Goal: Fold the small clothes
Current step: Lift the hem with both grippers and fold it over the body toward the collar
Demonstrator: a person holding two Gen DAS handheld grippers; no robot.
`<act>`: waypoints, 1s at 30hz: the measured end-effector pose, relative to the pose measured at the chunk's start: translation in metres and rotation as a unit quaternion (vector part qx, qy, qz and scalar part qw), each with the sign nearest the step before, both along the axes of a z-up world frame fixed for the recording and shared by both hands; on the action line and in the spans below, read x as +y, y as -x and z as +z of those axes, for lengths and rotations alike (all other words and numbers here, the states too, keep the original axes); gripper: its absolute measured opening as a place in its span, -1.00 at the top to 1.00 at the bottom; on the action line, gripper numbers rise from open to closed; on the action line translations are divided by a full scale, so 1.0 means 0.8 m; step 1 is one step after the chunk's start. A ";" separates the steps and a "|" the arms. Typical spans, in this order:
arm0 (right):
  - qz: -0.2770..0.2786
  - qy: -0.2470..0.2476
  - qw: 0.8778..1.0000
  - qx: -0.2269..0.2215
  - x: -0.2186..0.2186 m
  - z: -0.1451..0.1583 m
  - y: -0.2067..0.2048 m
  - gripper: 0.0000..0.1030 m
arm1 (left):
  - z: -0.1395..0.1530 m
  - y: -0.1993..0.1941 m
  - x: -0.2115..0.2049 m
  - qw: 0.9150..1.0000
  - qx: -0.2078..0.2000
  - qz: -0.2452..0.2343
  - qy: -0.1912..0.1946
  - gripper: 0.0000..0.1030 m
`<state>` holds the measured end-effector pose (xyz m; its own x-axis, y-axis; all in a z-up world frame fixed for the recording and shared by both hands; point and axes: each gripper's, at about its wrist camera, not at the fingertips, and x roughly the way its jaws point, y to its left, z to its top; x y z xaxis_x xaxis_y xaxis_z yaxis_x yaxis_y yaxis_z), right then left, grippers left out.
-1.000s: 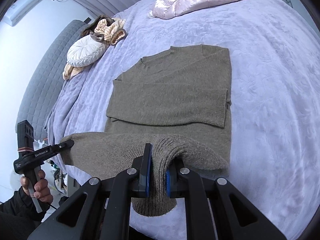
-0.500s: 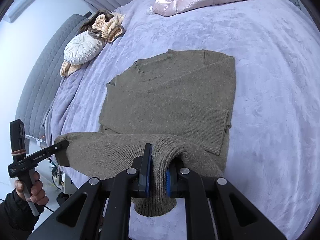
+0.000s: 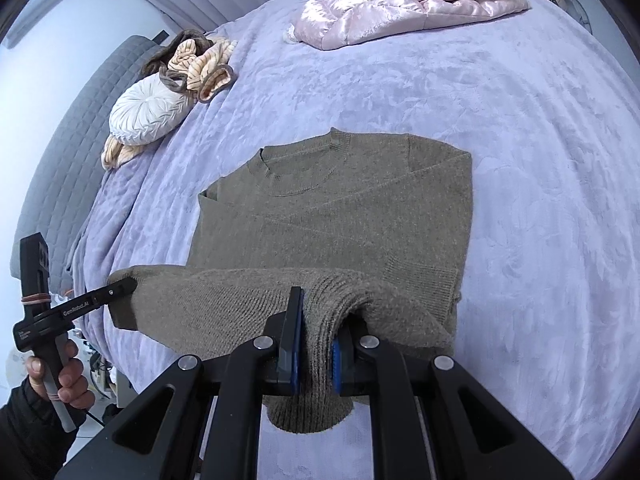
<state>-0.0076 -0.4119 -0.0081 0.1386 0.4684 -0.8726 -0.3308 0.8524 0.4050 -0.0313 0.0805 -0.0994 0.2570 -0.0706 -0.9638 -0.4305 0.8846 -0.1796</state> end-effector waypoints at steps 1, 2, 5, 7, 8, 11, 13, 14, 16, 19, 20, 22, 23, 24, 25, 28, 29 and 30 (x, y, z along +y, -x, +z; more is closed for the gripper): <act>-0.002 0.003 1.000 -0.001 0.003 0.000 -0.003 0.76 | -0.001 -0.003 0.002 1.000 0.000 0.000 0.001 0.80; -0.004 0.004 1.000 -0.001 0.004 -0.001 -0.006 0.76 | -0.002 -0.007 0.003 1.000 0.000 0.000 0.002 0.80; -0.011 0.007 1.000 -0.005 0.008 0.000 -0.013 0.76 | 0.000 -0.017 0.006 1.000 -0.006 0.000 0.002 0.80; -0.017 0.008 1.000 -0.009 0.011 0.003 -0.017 0.76 | 0.000 -0.024 0.008 1.000 -0.009 -0.001 0.002 0.80; -0.018 0.008 1.000 -0.012 0.013 0.005 -0.019 0.76 | 0.000 -0.029 0.009 1.000 -0.010 -0.002 0.002 0.80; -0.020 0.015 1.000 -0.018 0.017 0.009 -0.026 0.76 | 0.000 -0.041 0.012 1.000 -0.012 -0.004 0.003 0.80; -0.022 0.022 0.999 -0.020 0.019 0.009 -0.030 0.76 | 0.000 -0.048 0.012 1.000 -0.014 -0.006 0.002 0.80; -0.024 0.024 0.999 -0.020 0.020 0.009 -0.033 0.76 | 0.000 -0.052 0.012 1.000 -0.014 -0.007 0.000 0.80; -0.028 0.025 0.999 -0.019 0.021 0.009 -0.038 0.77 | -0.002 -0.056 0.013 1.000 -0.013 -0.008 -0.001 0.80; -0.030 0.029 0.999 -0.016 0.026 0.006 -0.048 0.76 | -0.010 -0.064 0.018 1.000 -0.007 -0.006 0.001 0.80; -0.028 0.031 0.999 -0.016 0.028 0.005 -0.051 0.76 | -0.013 -0.067 0.020 1.000 -0.005 -0.005 0.004 0.80; -0.025 0.038 0.999 -0.013 0.034 0.000 -0.057 0.77 | -0.018 -0.074 0.022 1.000 -0.001 -0.004 0.004 0.80; -0.026 0.041 0.999 -0.011 0.036 -0.003 -0.060 0.76 | -0.021 -0.079 0.023 1.000 0.001 -0.004 0.004 0.80; -0.028 0.042 0.999 -0.009 0.037 -0.006 -0.064 0.76 | -0.024 -0.084 0.023 1.000 0.003 -0.004 0.002 0.80; -0.030 0.042 0.999 -0.006 0.038 -0.009 -0.067 0.76 | -0.025 -0.088 0.023 1.000 0.004 -0.005 0.000 0.80; -0.039 0.044 0.998 -0.002 0.040 -0.017 -0.077 0.76 | -0.027 -0.100 0.020 1.000 0.001 -0.010 -0.005 0.80; -0.041 0.045 0.998 0.000 0.041 -0.019 -0.081 0.77 | -0.029 -0.103 0.020 1.000 0.002 -0.011 -0.004 0.80; -0.043 0.046 0.998 0.001 0.042 -0.021 -0.084 0.76 | -0.032 -0.107 0.021 1.000 0.004 -0.011 -0.004 0.80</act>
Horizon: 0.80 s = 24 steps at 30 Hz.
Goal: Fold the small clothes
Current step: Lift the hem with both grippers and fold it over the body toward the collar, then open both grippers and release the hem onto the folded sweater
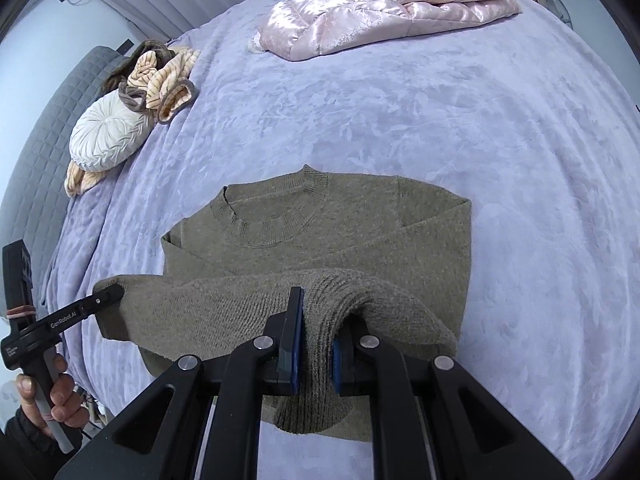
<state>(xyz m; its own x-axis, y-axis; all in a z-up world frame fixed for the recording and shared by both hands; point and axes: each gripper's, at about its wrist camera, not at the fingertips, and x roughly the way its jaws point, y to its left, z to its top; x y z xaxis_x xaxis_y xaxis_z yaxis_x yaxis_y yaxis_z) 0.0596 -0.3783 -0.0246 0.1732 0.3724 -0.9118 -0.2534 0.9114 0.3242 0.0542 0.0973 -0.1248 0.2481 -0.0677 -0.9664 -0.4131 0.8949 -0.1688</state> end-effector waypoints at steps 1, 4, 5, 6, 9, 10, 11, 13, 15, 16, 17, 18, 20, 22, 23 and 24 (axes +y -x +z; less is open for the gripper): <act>-0.002 0.001 1.000 0.002 0.001 -0.002 -0.004 0.76 | -0.003 -0.004 0.001 1.000 0.003 0.001 0.000 0.80; -0.004 0.005 1.000 0.006 0.004 -0.009 -0.016 0.77 | -0.013 -0.015 0.008 1.000 0.008 0.006 0.004 0.80; -0.005 0.005 1.000 0.007 0.006 -0.012 -0.019 0.77 | -0.016 -0.019 0.010 1.000 0.010 0.007 0.005 0.80; -0.006 0.006 1.000 0.009 0.007 -0.015 -0.023 0.77 | -0.020 -0.023 0.012 1.000 0.013 0.007 0.006 0.80; -0.011 0.007 1.000 0.018 0.008 -0.027 -0.036 0.76 | -0.037 -0.036 0.014 1.000 0.024 0.004 0.006 0.80; -0.013 0.009 1.000 0.022 0.009 -0.033 -0.041 0.76 | -0.042 -0.040 0.014 1.000 0.028 0.002 0.006 0.80; -0.014 0.010 1.000 0.025 0.010 -0.038 -0.045 0.76 | -0.048 -0.043 0.014 0.999 0.031 0.001 0.005 0.80; -0.014 0.015 0.999 0.031 0.014 -0.048 -0.052 0.77 | -0.058 -0.050 0.015 0.999 0.038 0.000 0.005 0.80; -0.013 0.021 0.999 0.035 0.017 -0.057 -0.059 0.77 | -0.064 -0.056 0.014 0.999 0.043 -0.002 0.004 0.80; -0.013 0.023 0.999 0.037 0.018 -0.061 -0.062 0.76 | -0.066 -0.058 0.015 0.999 0.043 -0.001 0.005 0.80; -0.013 0.024 0.999 0.038 0.018 -0.064 -0.065 0.76 | -0.067 -0.061 0.015 0.999 0.043 -0.001 0.006 0.80; -0.014 0.024 0.999 0.039 0.018 -0.066 -0.067 0.77 | -0.068 -0.064 0.016 0.999 0.042 -0.001 0.007 0.80; -0.016 0.023 0.999 0.040 0.018 -0.069 -0.071 0.76 | -0.068 -0.069 0.018 0.999 0.040 -0.002 0.009 0.80; -0.018 0.021 0.999 0.041 0.016 -0.071 -0.076 0.76 | -0.070 -0.076 0.019 0.999 0.038 -0.004 0.010 0.80; -0.020 0.021 0.999 0.042 0.015 -0.073 -0.078 0.76 | -0.071 -0.080 0.019 0.999 0.038 -0.005 0.009 0.80; -0.021 0.021 0.999 0.042 0.015 -0.075 -0.081 0.77 | -0.075 -0.084 0.019 0.999 0.040 -0.007 0.008 0.80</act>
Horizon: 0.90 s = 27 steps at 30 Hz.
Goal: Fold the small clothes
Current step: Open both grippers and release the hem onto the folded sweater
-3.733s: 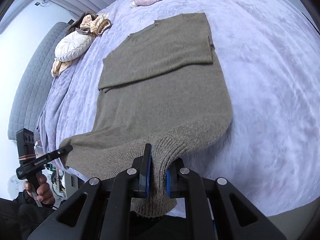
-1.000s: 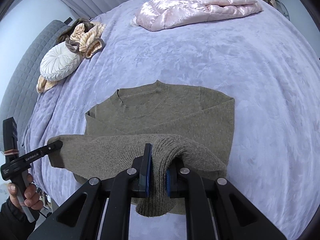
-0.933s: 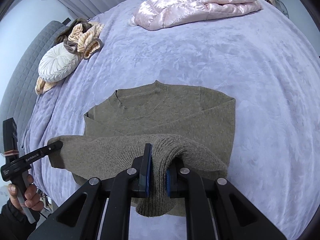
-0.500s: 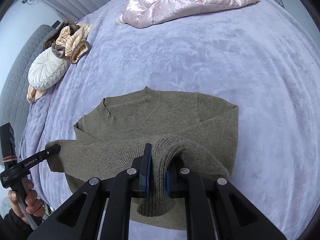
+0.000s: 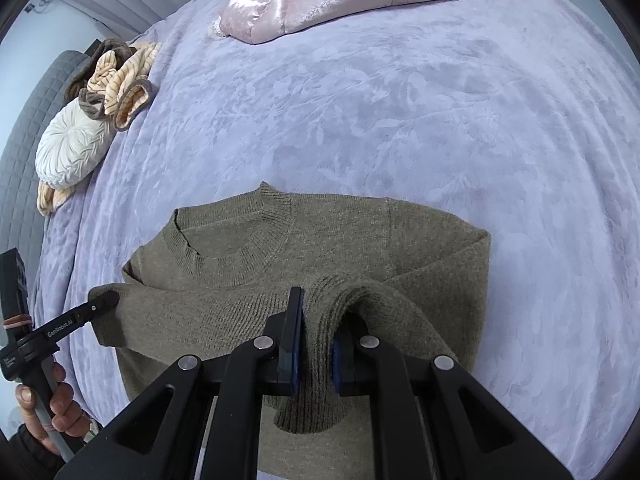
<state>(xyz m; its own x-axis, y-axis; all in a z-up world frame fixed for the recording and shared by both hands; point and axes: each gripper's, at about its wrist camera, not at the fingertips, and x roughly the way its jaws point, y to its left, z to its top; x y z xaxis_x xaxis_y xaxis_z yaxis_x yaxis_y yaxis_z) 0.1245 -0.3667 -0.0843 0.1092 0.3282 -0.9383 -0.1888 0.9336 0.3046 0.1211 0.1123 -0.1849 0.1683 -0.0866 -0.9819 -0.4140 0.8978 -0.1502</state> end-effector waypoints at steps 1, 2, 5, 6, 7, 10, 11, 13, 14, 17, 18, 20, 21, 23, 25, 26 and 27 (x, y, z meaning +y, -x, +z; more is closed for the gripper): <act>-0.001 0.001 1.000 0.002 -0.001 -0.003 -0.003 0.77 | -0.004 -0.002 0.000 1.000 0.003 -0.001 0.000 0.80; -0.002 0.002 1.000 0.003 -0.001 -0.006 -0.007 0.77 | -0.009 -0.005 -0.001 1.000 0.007 -0.002 -0.001 0.80; -0.002 0.006 1.000 0.008 0.001 -0.017 -0.015 0.76 | -0.023 -0.009 -0.001 1.000 0.018 -0.001 -0.002 0.80; -0.001 0.008 1.000 0.010 0.002 -0.020 -0.016 0.76 | -0.026 -0.010 0.000 1.000 0.020 0.000 -0.001 0.79; -0.001 0.011 1.000 0.012 0.003 -0.024 -0.018 0.76 | -0.028 -0.010 0.000 1.000 0.020 0.002 0.001 0.79; -0.003 0.011 1.000 0.016 0.002 -0.033 -0.022 0.76 | -0.035 -0.012 0.005 0.999 0.027 0.014 0.019 0.73; -0.007 0.008 1.000 0.018 0.000 -0.035 -0.023 0.73 | -0.042 -0.013 0.009 0.998 0.039 0.020 0.036 0.61; -0.019 -0.005 0.999 0.025 -0.004 -0.040 -0.025 0.56 | -0.053 -0.012 0.019 0.994 0.056 0.044 0.078 -0.31; -0.027 -0.015 0.999 0.034 -0.007 -0.043 -0.027 0.26 | -0.051 -0.009 0.022 0.994 0.050 0.055 0.077 -0.37; -0.044 -0.035 0.998 0.033 -0.011 -0.041 -0.027 -0.53 | -0.039 -0.005 0.023 0.996 0.030 0.059 0.061 -0.37; -0.044 -0.033 0.998 0.019 -0.011 -0.035 -0.026 -0.54 | -0.036 -0.004 0.023 0.996 0.026 0.059 0.064 -0.37; -0.042 -0.032 0.999 0.008 -0.011 -0.028 -0.025 -0.54 | -0.029 0.001 0.024 0.996 0.019 0.056 0.066 -0.37; -0.044 -0.031 0.999 0.006 -0.012 -0.026 -0.024 -0.54 | -0.025 0.005 0.023 0.997 0.013 0.049 0.063 -0.37; -0.043 -0.032 0.999 0.001 -0.016 -0.022 -0.021 -0.53 | -0.016 0.012 0.017 0.999 0.001 0.027 0.047 -0.37; -0.035 -0.020 0.999 -0.005 -0.017 -0.018 -0.018 -0.54 | -0.009 0.018 0.010 1.000 -0.006 0.001 0.029 -0.37; -0.030 -0.014 0.999 -0.010 -0.017 -0.016 -0.016 -0.54 | -0.004 0.022 0.008 1.000 -0.010 -0.009 0.020 -0.37; -0.026 -0.011 0.999 -0.015 -0.018 -0.013 -0.014 -0.53 | 0.001 0.027 0.007 1.000 -0.016 -0.015 0.014 -0.37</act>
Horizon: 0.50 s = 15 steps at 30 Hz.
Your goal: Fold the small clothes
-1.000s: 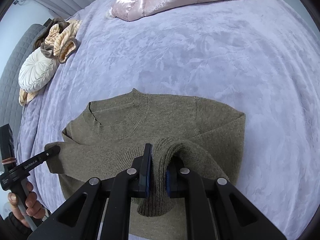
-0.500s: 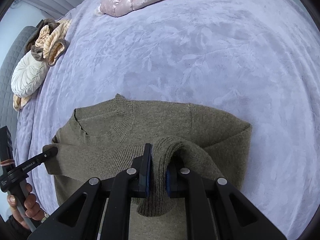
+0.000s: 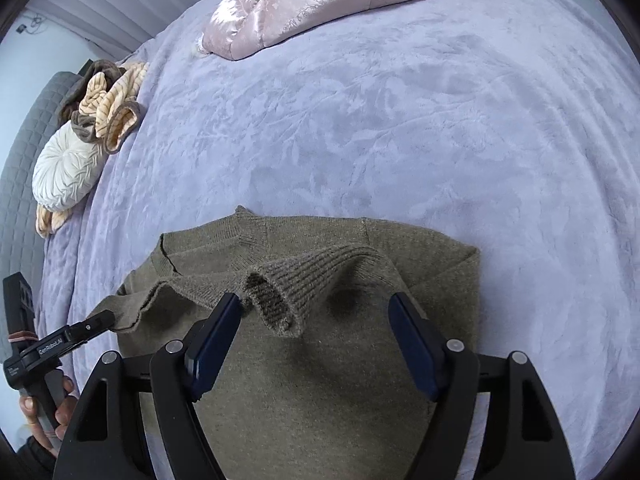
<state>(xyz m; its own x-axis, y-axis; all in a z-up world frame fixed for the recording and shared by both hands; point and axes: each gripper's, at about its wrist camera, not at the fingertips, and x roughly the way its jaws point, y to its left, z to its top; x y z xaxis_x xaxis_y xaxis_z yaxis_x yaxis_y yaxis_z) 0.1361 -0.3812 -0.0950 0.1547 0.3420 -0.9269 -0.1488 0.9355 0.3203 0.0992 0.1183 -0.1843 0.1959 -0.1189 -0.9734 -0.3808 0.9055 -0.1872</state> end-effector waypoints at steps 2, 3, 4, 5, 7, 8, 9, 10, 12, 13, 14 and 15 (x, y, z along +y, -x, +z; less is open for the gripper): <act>0.002 0.001 1.000 -0.011 -0.004 0.008 0.005 -0.53 | 0.009 0.013 0.003 1.000 -0.010 -0.001 -0.008 -0.37; 0.002 -0.001 1.000 -0.018 -0.005 0.014 0.008 -0.53 | 0.013 0.019 0.005 1.000 -0.015 0.004 -0.005 -0.37; 0.003 -0.003 1.000 -0.024 -0.007 0.019 0.011 -0.54 | 0.015 0.025 0.007 1.000 -0.019 0.008 0.002 -0.37; 0.004 -0.006 0.999 -0.031 -0.009 0.024 0.016 -0.54 | 0.016 0.029 0.008 1.000 -0.021 0.008 0.008 -0.37; 0.020 -0.001 0.999 -0.038 -0.007 0.028 0.026 -0.54 | 0.011 0.029 0.001 1.000 -0.015 -0.008 0.009 -0.37; 0.034 0.009 0.999 -0.039 -0.003 0.027 0.029 -0.54 | 0.007 0.025 -0.006 1.000 -0.011 -0.020 0.008 -0.37; 0.049 0.020 0.998 -0.038 0.003 0.023 0.033 -0.54 | 0.002 0.019 -0.015 0.999 -0.007 -0.032 0.008 -0.37; 0.067 0.034 0.997 -0.035 0.012 0.017 0.036 -0.54 | -0.001 0.013 -0.025 0.999 -0.006 -0.044 0.009 -0.37; 0.088 0.046 0.995 -0.030 0.026 0.007 0.035 -0.53 | -0.007 -0.003 -0.045 0.997 -0.008 -0.071 0.010 -0.37; 0.097 0.048 0.994 -0.029 0.032 0.002 0.034 -0.53 | -0.011 -0.013 -0.055 0.996 -0.008 -0.084 0.013 -0.37; 0.106 0.052 0.993 -0.029 0.042 -0.002 0.031 -0.53 | -0.015 -0.021 -0.063 0.996 -0.006 -0.093 0.015 -0.37; 0.113 0.056 0.992 -0.030 0.051 -0.006 0.028 -0.53 | -0.020 -0.030 -0.070 0.995 -0.003 -0.099 0.015 -0.37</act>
<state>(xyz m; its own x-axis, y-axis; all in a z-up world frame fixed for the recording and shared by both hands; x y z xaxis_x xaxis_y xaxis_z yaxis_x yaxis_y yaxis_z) 0.1139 -0.3401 -0.1002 0.1425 0.2692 -0.9525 -0.3737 0.9057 0.2001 0.1233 0.0621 -0.2000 0.1724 -0.1847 -0.9676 -0.1942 0.9566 -0.2172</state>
